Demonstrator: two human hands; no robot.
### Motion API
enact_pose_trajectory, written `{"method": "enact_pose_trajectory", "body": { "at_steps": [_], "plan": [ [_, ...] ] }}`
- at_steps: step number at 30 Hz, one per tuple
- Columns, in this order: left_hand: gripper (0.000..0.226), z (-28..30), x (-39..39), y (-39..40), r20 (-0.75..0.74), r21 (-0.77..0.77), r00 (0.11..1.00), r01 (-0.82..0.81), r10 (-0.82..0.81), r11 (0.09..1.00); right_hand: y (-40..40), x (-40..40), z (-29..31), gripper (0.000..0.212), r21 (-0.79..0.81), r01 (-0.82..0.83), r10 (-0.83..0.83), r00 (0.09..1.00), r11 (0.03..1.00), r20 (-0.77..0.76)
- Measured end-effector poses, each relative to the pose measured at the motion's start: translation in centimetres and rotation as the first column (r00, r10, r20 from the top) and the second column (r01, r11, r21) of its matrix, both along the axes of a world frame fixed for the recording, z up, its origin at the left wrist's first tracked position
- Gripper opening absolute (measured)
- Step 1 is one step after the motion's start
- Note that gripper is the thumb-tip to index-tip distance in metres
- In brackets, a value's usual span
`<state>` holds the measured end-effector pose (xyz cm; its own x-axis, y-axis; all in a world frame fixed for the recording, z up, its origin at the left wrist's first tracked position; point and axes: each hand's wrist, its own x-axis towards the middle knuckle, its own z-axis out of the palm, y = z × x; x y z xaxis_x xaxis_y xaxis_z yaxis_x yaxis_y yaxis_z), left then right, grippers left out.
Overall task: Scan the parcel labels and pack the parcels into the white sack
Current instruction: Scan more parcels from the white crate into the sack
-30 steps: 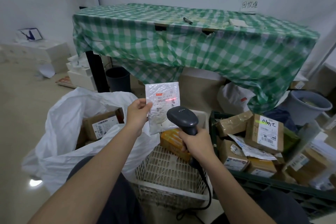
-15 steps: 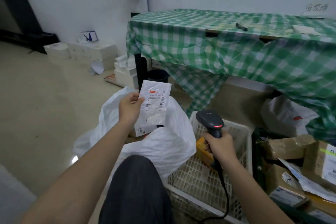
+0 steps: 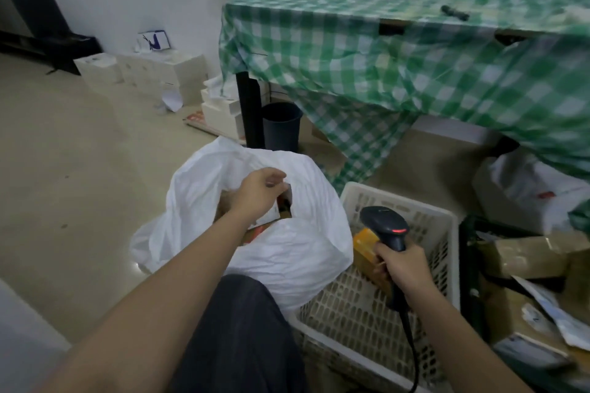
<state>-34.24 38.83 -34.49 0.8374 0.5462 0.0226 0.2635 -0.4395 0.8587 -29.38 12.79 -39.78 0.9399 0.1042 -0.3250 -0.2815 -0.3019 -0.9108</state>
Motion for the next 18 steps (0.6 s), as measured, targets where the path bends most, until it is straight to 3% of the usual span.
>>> {"method": "enact_pose_trajectory", "body": {
  "at_steps": [6,11,18],
  "plan": [
    [0.027,-2.8,5.1,-9.1,0.000,-0.018,0.961,0.276,-0.276,0.961,-5.6,2.9,-2.1,0.016,-0.053,0.134,-0.137,0.989,0.990,-0.055],
    [0.034,-9.7,10.4,-15.6,-0.226,0.067,0.855,0.491,-0.466,0.868,-10.3,6.8,-5.6,0.016,-0.139,0.204,-0.212,0.976,0.969,-0.045],
    [0.052,-21.3,17.6,-19.6,-0.519,0.161,0.709,0.631,-0.478,0.759,-10.3,12.4,-11.2,0.011,-0.153,0.165,-0.182,0.978,0.974,-0.101]
  ]
}}
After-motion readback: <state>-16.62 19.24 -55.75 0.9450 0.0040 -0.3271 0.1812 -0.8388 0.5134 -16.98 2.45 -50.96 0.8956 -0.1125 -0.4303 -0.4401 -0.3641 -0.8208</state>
